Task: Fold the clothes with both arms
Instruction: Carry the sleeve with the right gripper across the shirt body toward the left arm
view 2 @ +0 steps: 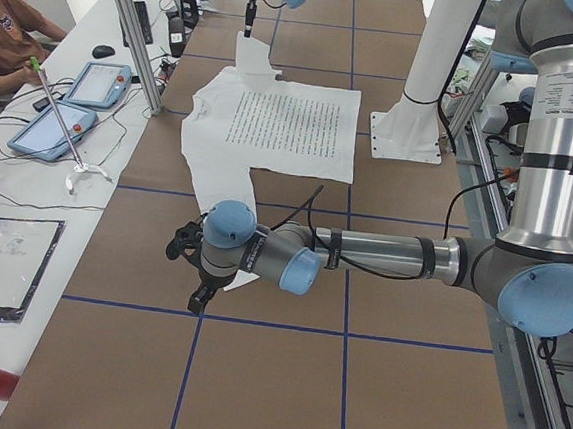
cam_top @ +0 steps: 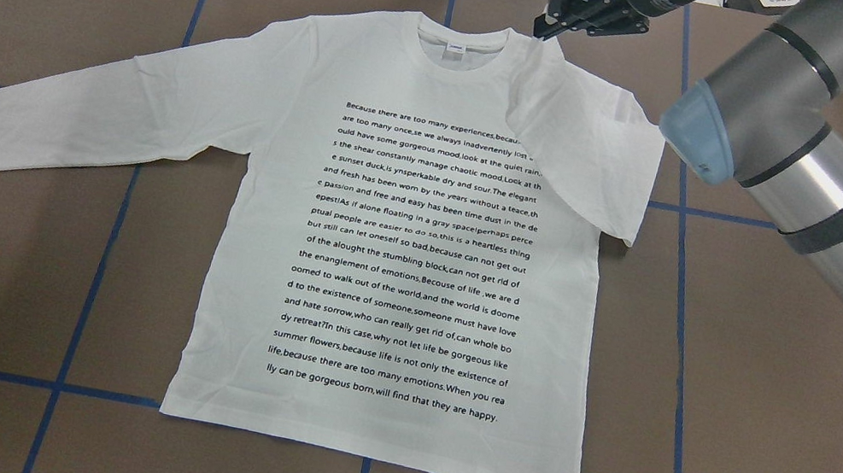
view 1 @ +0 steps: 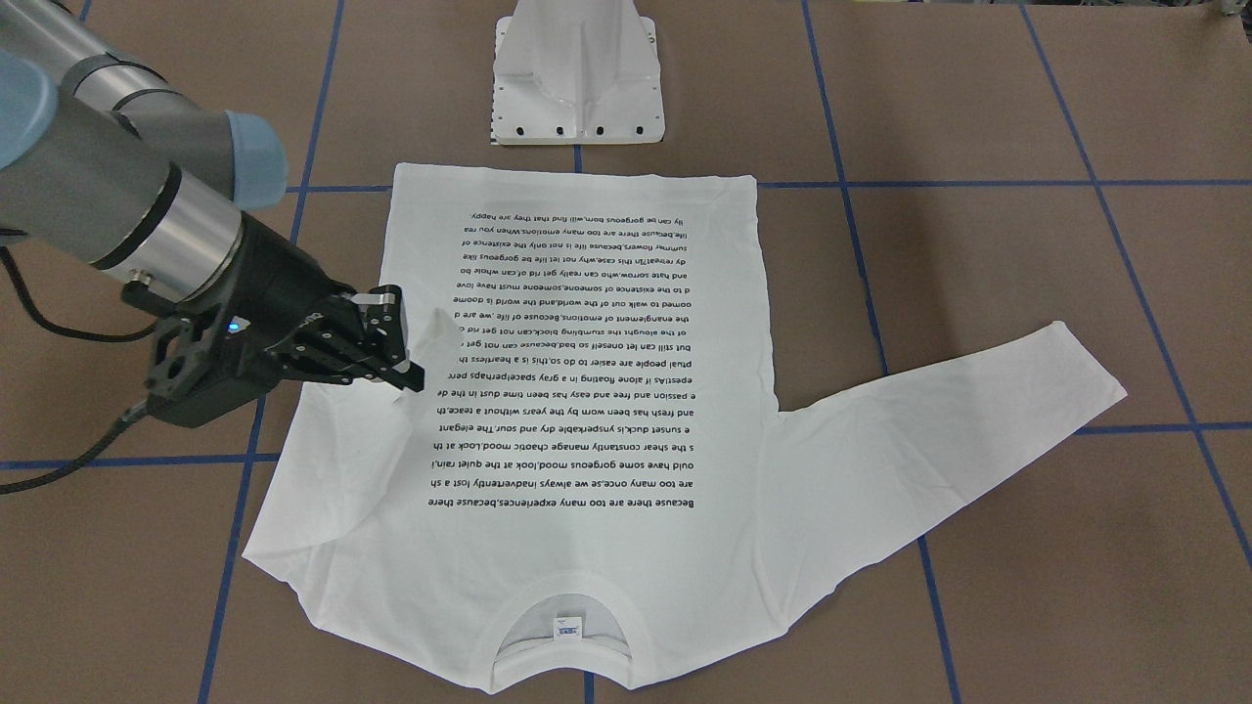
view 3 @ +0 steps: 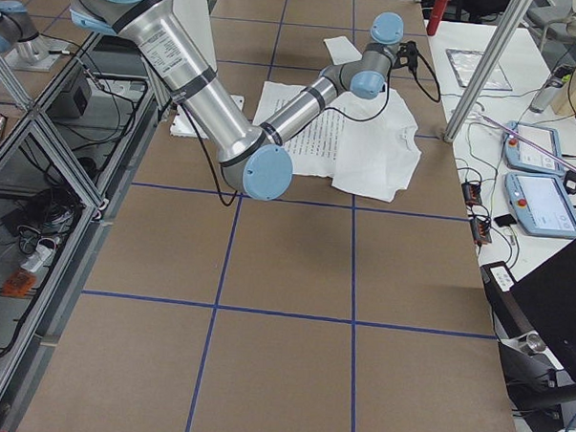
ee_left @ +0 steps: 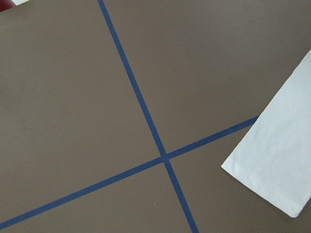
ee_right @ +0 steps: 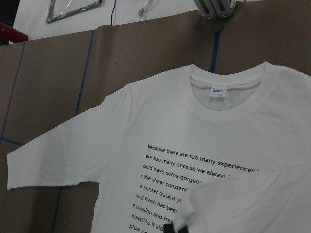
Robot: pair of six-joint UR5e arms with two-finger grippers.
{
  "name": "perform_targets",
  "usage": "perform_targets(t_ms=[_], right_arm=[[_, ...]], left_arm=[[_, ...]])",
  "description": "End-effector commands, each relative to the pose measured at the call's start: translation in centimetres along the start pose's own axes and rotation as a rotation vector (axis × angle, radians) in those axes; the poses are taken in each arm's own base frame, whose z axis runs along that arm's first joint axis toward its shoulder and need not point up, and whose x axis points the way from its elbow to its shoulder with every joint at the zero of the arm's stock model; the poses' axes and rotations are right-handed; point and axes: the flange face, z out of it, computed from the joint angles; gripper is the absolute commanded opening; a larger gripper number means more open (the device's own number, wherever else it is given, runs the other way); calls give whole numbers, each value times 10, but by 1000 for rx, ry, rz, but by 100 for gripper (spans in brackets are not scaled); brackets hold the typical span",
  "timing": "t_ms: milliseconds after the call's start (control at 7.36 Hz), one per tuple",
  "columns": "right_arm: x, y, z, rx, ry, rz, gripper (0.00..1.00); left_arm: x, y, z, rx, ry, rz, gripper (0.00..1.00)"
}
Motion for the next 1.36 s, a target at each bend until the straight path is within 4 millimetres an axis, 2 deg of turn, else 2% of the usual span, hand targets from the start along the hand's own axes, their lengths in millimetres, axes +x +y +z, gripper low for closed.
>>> perform_targets(t_ms=[0,136,272,408,679,951,1223], right_arm=[[-74,41,72,38,9,-70,0],[-83,48,100,42,35,-77,0],[-88,53,119,26,47,-77,0],[-90,69,139,29,66,-86,0],[-91,70,182,9,118,-77,0],[-111,78,183,2,92,-83,0],[-128,101,197,-30,71,-99,0]], left_arm=[[-3,3,4,-8,1,-6,100],[-4,4,4,-9,1,-8,100],[-5,6,6,-12,2,-11,100],[-5,6,6,-13,2,-12,100],[-6,6,6,-15,2,-13,100],[-6,6,6,-15,2,-14,100],[-5,5,6,-13,2,-13,100]])
